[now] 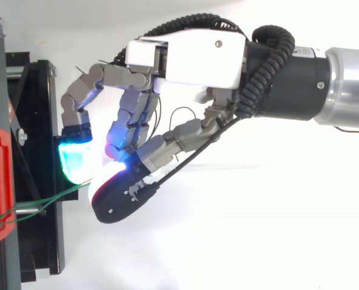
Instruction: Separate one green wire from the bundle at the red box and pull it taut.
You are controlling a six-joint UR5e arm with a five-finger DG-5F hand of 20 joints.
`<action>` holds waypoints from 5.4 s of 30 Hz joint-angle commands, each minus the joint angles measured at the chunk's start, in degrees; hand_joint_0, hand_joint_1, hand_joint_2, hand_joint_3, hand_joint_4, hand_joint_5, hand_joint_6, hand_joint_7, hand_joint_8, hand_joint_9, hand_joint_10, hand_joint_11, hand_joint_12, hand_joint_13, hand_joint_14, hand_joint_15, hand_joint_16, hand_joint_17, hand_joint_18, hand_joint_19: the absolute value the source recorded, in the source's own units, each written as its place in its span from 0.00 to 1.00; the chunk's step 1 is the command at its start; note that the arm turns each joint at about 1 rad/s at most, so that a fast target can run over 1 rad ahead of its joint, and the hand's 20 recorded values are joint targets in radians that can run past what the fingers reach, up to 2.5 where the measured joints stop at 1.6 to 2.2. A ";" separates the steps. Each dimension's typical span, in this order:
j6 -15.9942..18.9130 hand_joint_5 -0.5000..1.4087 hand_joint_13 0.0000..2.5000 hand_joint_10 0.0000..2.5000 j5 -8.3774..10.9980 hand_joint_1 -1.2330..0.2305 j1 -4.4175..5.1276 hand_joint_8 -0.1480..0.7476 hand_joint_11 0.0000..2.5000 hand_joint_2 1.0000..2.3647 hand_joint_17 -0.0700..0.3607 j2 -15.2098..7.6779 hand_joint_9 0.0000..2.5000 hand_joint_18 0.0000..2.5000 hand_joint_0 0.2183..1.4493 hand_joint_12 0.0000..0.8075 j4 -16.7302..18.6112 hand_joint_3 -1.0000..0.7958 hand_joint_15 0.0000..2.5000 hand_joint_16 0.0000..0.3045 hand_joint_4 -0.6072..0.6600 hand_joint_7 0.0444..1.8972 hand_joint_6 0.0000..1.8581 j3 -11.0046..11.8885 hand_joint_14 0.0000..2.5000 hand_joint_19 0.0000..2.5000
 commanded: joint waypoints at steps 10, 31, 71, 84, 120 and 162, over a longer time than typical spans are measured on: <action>0.23 0.17 0.53 0.00 0.00 0.25 0.17 0.45 0.61 0.00 0.42 0.04 0.53 0.37 0.37 0.44 1.32 0.28 0.49 0.16 0.53 0.49 0.50 -1.05 0.01 0.26; 0.32 0.16 0.67 0.24 1.76 0.39 0.61 0.44 0.61 0.00 0.48 0.04 0.57 0.45 0.23 0.41 7.73 0.28 0.60 0.20 0.57 0.47 0.49 -3.42 0.06 0.29; 1.37 0.16 0.50 0.00 -0.35 0.32 -0.01 0.44 0.65 0.00 0.44 3.91 0.53 0.37 0.37 0.46 -4.04 0.28 0.48 0.18 0.54 0.47 0.50 -2.19 0.01 0.27; 1.02 0.16 0.50 0.00 -0.18 0.40 0.35 0.43 0.65 0.00 0.44 3.91 0.55 0.37 0.35 0.45 -2.90 0.28 0.48 0.17 0.54 0.48 0.50 -2.80 0.01 0.28; 1.46 0.16 0.63 0.42 2.90 0.43 1.75 0.42 0.58 0.00 0.46 3.82 0.54 0.43 0.29 0.38 4.48 0.28 0.60 0.18 0.56 0.49 0.49 -6.76 0.15 0.32; 2.69 0.17 0.25 0.01 2.81 0.31 1.93 0.47 0.35 0.01 0.43 3.91 0.37 0.17 0.31 0.44 1.14 0.36 0.19 0.17 0.55 0.50 0.41 -4.65 0.01 0.18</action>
